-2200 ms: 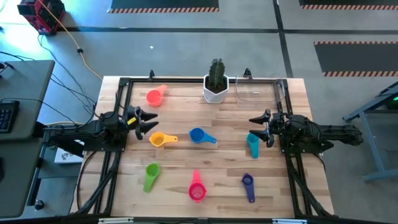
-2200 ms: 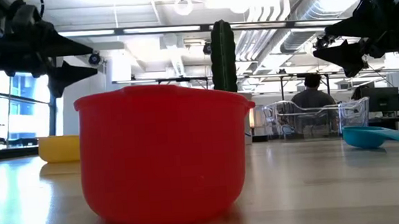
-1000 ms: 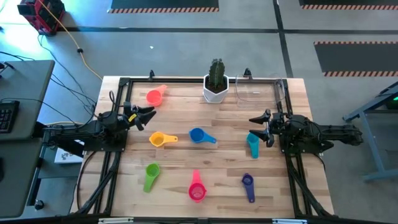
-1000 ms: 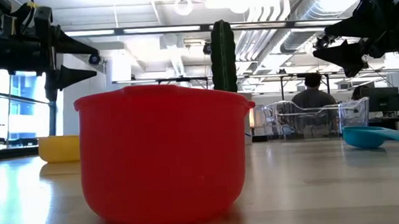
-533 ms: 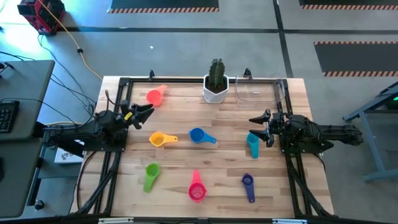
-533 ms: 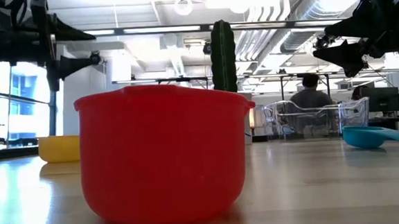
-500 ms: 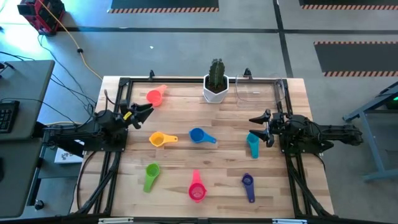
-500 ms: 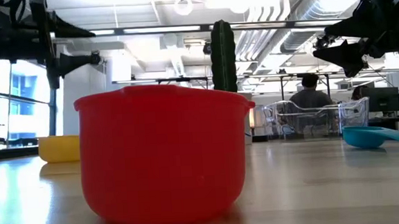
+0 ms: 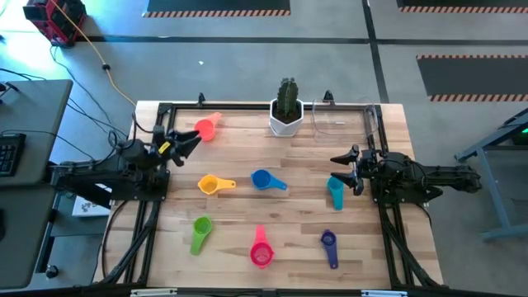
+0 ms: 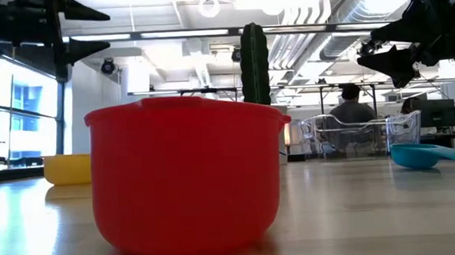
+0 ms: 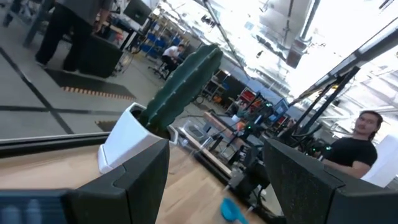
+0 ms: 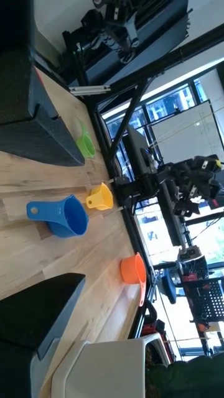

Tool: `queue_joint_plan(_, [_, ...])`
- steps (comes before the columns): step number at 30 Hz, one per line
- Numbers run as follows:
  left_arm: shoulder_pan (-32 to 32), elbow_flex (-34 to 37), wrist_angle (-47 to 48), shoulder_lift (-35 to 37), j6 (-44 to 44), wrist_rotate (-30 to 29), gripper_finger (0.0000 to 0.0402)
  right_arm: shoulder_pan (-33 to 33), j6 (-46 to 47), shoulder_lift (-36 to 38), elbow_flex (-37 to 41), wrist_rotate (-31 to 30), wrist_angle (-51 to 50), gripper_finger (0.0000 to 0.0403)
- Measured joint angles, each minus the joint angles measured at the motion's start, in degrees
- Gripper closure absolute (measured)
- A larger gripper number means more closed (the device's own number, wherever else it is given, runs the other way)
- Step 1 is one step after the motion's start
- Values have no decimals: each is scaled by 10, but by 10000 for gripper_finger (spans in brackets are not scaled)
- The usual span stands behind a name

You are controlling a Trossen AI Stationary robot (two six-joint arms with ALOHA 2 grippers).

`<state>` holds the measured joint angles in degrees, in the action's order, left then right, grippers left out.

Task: Nest measuring cups in basket
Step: Stack the red measuring cup on top of the orange measuring cup

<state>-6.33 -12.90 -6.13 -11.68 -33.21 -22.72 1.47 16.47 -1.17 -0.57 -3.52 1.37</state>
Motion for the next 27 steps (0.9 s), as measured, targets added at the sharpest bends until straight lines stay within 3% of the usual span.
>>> queue_joint_plan(5, [0,-31,13,-65,-11,-8,151,0,6,0,0,-3,0,116])
queue_joint_plan(16, [0,-79,30,-184,-72,-9,151,0,161,0,0,-3,4,116])
queue_joint_plan(22, [0,-140,125,-212,-87,1,151,0,257,0,0,-57,12,116])
queue_joint_plan(27, [0,-192,222,-220,-92,10,151,0,271,0,0,-86,46,116])
